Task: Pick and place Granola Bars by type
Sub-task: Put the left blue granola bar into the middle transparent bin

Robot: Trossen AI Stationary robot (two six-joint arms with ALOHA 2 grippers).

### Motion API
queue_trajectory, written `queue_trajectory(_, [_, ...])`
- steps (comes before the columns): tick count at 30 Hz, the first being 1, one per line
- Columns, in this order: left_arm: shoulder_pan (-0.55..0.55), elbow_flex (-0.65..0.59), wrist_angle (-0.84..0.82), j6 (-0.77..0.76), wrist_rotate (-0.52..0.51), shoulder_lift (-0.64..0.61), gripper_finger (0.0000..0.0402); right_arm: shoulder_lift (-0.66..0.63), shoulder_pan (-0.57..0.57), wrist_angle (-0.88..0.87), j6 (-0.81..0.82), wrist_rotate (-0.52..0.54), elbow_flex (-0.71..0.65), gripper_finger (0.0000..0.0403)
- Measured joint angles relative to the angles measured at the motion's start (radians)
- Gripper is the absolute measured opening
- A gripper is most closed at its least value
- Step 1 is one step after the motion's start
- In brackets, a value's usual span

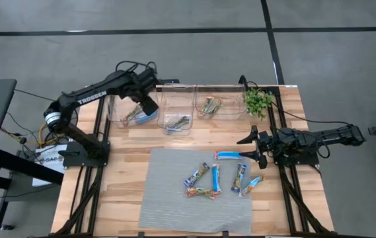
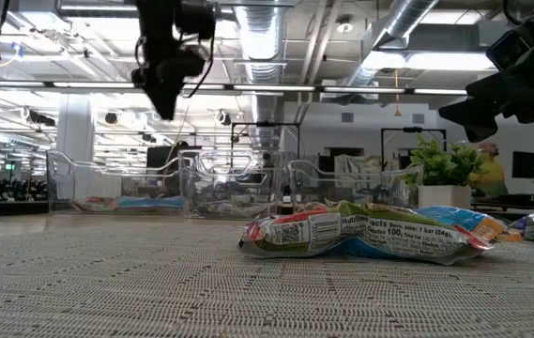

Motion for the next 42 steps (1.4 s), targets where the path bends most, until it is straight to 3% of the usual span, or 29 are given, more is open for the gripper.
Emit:
queue_trajectory(8, [-0.146,0.066,0.247,-0.023,0.123,-0.048,0.0135,0.0,0.0,0.0,0.0,0.0,0.0,0.024])
queue_trajectory(19, [-0.403,0.067,0.67,-0.01,0.494,-0.05,0.0134,0.0,0.0,0.0,0.0,0.0,0.0,0.024])
queue_trajectory(28, [-0.586,0.066,0.803,-0.013,0.653,-0.021,0.0134,0.0,0.0,0.0,0.0,0.0,0.0,0.024])
queue_trajectory(34, [-0.611,0.068,0.877,-0.067,0.646,0.033,0.0134,-0.001,0.0,0.001,0.0,0.0,0.0,0.024])
queue_trajectory(42, [-0.617,0.067,0.809,-0.229,0.48,0.14,0.0134,0.0,0.0,0.001,0.0,0.0,0.0,0.024])
